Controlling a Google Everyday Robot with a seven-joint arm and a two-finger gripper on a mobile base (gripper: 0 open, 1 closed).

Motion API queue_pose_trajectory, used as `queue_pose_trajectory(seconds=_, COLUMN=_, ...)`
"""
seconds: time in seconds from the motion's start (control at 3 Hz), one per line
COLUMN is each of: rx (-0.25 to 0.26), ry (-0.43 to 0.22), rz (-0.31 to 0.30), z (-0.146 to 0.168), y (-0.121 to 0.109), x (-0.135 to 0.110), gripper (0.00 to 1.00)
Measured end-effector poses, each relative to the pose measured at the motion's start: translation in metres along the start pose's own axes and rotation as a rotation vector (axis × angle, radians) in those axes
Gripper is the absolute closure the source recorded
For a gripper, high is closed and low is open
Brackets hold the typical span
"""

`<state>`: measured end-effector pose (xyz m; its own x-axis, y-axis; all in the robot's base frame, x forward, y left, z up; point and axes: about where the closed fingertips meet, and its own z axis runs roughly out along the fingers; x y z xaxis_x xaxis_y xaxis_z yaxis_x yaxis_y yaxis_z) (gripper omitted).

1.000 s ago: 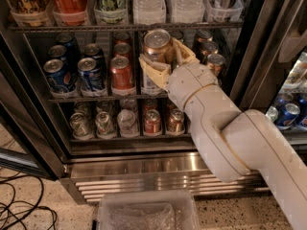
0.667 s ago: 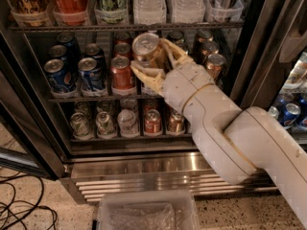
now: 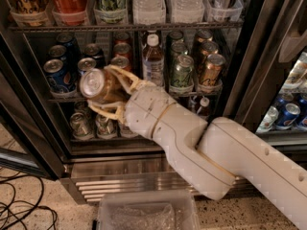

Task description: Pick orange can from top shelf of fridge

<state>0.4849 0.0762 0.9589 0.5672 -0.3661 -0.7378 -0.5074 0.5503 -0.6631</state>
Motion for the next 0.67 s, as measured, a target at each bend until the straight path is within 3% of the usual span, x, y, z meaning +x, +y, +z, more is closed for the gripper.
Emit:
queue_pose_trajectory(seconds=0.33, rx=0.002, ry=-0.142, rz=-0.006, z=-0.011, y=0.004, x=-0.025, gripper=1.0)
queue_pose_trajectory(seconds=0.67, rx=0.1, ry=-0.34, rz=-0.009, z=-0.048, y=-0.028, x=-0.055, gripper=1.0)
